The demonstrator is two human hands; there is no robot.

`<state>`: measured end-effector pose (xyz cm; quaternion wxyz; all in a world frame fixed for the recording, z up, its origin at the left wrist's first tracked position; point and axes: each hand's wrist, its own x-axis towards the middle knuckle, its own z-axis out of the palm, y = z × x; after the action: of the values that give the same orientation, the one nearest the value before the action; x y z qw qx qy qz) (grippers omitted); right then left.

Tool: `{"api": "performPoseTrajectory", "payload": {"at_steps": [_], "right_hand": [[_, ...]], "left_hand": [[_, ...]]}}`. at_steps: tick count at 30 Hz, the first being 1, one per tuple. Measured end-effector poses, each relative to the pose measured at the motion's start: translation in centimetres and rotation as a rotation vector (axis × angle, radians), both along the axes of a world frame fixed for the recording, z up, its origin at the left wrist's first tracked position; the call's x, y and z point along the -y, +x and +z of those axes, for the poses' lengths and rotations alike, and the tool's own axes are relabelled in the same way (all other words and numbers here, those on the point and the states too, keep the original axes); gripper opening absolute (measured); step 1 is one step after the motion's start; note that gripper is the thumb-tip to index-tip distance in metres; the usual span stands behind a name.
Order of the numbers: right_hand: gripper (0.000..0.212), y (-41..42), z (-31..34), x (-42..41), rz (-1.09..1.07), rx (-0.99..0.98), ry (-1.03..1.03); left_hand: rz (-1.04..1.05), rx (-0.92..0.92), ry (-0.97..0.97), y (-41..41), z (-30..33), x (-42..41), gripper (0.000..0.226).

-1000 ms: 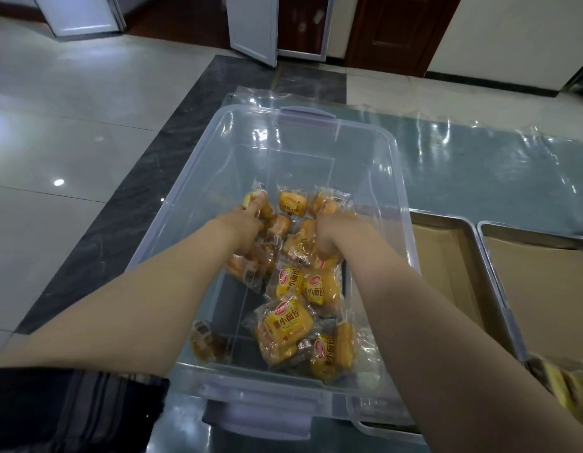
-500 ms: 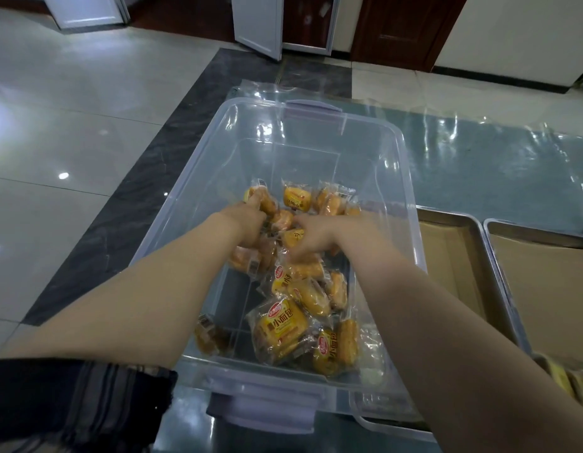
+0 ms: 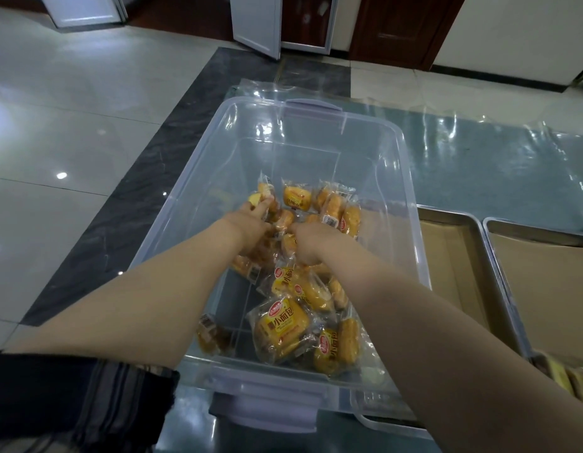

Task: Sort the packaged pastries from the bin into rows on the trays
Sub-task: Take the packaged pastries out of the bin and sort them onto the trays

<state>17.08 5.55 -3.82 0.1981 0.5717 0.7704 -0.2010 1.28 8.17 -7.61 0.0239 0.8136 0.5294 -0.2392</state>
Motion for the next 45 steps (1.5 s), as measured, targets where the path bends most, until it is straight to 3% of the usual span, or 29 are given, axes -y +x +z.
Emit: {"api": "performPoseTrajectory", "payload": {"at_steps": [3,5,9,13,16,18,23,27,29,45], "right_hand": [[0.038,0.1,0.1,-0.4,-0.026,-0.016,0.087],[0.032,0.3,0.3,-0.7,-0.062,-0.032,0.122],[0.024,0.7,1.0,-1.7,-0.143,-0.122,0.150],[0.015,1.4,2.3,-2.8,-0.239,-0.229,0.217],[0.014,1.9,3.6,-3.1,-0.310,-0.330,0.283],[0.016,2.2,4.4,-3.2,-0.371,-0.391,0.331],[0.024,3.4,6.4,-2.5,-0.449,-0.518,0.426],[0.018,4.6,8.4,-1.6,-0.459,-0.612,0.462],[0.020,5.5,9.2,-0.9,-0.462,-0.681,0.472],[0.017,18.6,14.1,9.6,-0.633,-1.482,0.186]], "left_hand": [[0.063,-0.041,-0.020,0.1,-0.1,-0.1,0.056],[0.123,-0.018,-0.033,0.2,-0.2,-0.5,0.044],[0.197,0.138,-0.040,-0.4,-0.5,-1.5,0.060],[0.191,0.224,-0.001,-1.1,-0.7,-1.8,0.047],[0.142,0.344,0.078,-0.6,0.6,-1.7,0.035],[0.188,0.458,0.074,-0.3,1.6,-1.4,0.038],[0.195,0.321,0.089,-0.8,4.2,-0.8,0.048],[0.196,0.317,0.090,-1.2,6.3,-0.6,0.013],[0.204,0.341,0.128,-1.3,7.4,-0.5,0.015],[0.147,0.760,0.480,9.3,17.0,10.4,0.007]]}}
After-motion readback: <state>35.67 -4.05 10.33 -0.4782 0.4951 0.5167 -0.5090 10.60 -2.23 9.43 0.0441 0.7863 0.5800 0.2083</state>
